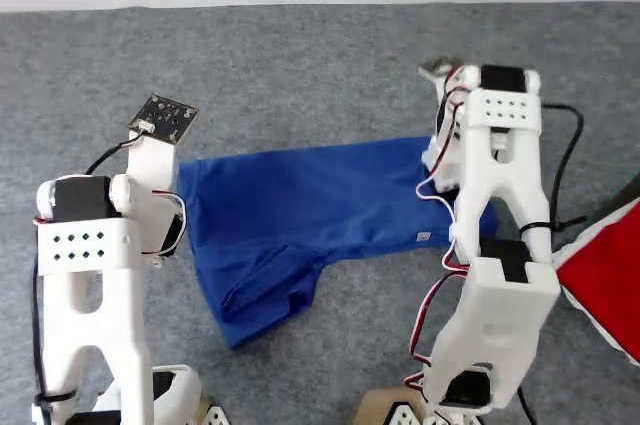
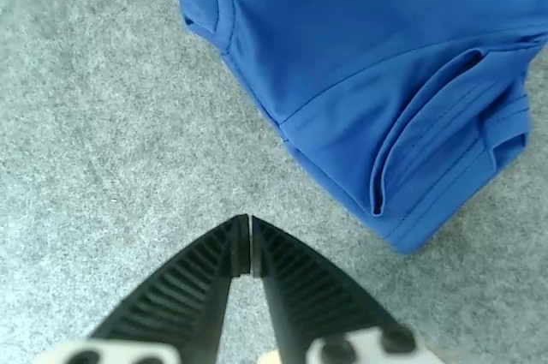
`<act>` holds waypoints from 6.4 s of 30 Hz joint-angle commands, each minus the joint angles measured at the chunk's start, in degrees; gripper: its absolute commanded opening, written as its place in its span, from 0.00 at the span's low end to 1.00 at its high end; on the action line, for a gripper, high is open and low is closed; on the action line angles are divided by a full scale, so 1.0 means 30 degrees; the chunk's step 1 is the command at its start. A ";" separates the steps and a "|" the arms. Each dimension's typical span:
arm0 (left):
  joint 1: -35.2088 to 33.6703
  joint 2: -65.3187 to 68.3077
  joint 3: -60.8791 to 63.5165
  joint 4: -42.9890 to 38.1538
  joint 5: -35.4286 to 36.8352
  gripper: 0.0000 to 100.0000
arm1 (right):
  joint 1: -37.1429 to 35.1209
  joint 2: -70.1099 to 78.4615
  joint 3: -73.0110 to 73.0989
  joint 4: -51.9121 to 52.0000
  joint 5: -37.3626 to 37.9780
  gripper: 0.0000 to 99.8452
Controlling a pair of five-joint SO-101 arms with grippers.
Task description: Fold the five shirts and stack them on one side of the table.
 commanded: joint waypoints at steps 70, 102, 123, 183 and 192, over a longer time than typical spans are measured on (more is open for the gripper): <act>0.0440 -0.0440 -0.0689 0.0967 0.0088 0.03 | 0.1626 0.0396 -0.8821 0.1421 0.1114 0.01; -1.4476 -0.0557 -0.2593 -0.0586 -0.3897 0.09 | -0.8308 -1.6689 1.0139 0.0366 0.3956 0.01; -2.0308 -0.0498 -0.2505 -0.0586 -0.4513 0.09 | -1.5487 -1.0066 1.0051 -0.4410 0.4015 0.22; -1.7231 -0.0527 -0.1656 -0.1377 -0.4425 0.09 | -1.1238 -0.2505 0.5421 -1.1766 0.3897 0.02; -1.7231 -0.0527 -0.1656 -0.1377 -0.4425 0.09 | -1.1560 -0.3414 0.3370 -0.7136 0.3194 0.20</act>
